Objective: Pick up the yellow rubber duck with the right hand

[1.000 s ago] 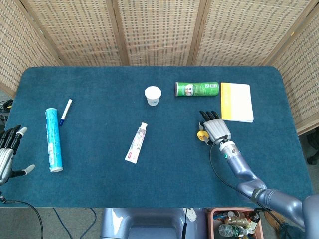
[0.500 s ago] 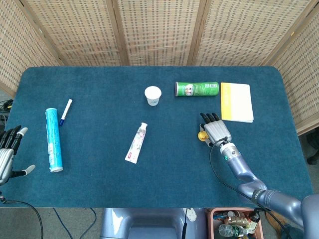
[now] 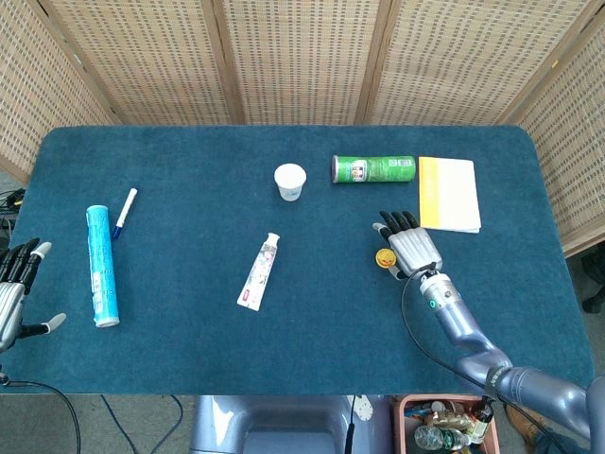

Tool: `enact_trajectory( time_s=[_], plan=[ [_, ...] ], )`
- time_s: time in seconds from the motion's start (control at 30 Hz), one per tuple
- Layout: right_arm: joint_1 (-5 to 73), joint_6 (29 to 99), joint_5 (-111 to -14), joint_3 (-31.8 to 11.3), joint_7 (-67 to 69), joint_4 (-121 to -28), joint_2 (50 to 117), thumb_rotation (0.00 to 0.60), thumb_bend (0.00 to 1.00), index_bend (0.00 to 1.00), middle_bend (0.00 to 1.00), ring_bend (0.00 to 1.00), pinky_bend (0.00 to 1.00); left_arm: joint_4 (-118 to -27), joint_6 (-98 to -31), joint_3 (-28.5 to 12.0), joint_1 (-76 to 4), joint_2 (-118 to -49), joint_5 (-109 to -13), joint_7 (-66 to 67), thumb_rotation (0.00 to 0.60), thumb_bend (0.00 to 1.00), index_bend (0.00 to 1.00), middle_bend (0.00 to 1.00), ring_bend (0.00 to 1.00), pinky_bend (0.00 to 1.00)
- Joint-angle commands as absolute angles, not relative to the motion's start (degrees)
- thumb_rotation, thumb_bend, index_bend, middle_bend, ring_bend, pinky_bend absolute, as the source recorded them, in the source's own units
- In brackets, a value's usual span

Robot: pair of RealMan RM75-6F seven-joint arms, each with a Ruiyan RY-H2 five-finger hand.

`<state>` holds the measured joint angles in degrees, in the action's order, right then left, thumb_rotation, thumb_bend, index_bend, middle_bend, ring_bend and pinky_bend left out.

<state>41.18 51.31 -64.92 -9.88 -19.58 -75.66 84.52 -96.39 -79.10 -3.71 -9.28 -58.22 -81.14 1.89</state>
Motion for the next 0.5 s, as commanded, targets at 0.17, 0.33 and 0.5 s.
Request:
enact_trajectory(
  time_s=[0.17, 0.33, 0.5],
  plan=[
    [28.82, 69.3, -74.18, -3.91, -17.3, -90.3, 74.83, 0.6, 0.0, 0.0, 0.0, 0.0, 0.0, -96.47, -80.11, -3.48, -8.76, -58.08, -81.79, 1.78, 0.6, 0.0, 0.0, 0.0, 0.0, 0.0],
    [20.13, 81.43, -78.52, 0.33, -17.19, -90.76, 73.83, 0.6, 0.0, 0.0, 0.0, 0.0, 0.0, -96.68, -81.25, -3.16, -8.08, -58.34, -82.16, 2.88, 0.6, 0.0, 0.0, 0.0, 0.0, 0.0],
    [15.44, 87.54, -80.91, 2.2, -17.12, -89.38, 74.0, 0.6, 0.0, 0.0, 0.0, 0.0, 0.0, -96.74, -81.41, -2.62, -7.85, -58.69, -82.83, 3.49, 0.6, 0.0, 0.0, 0.0, 0.0, 0.0]
  ],
)
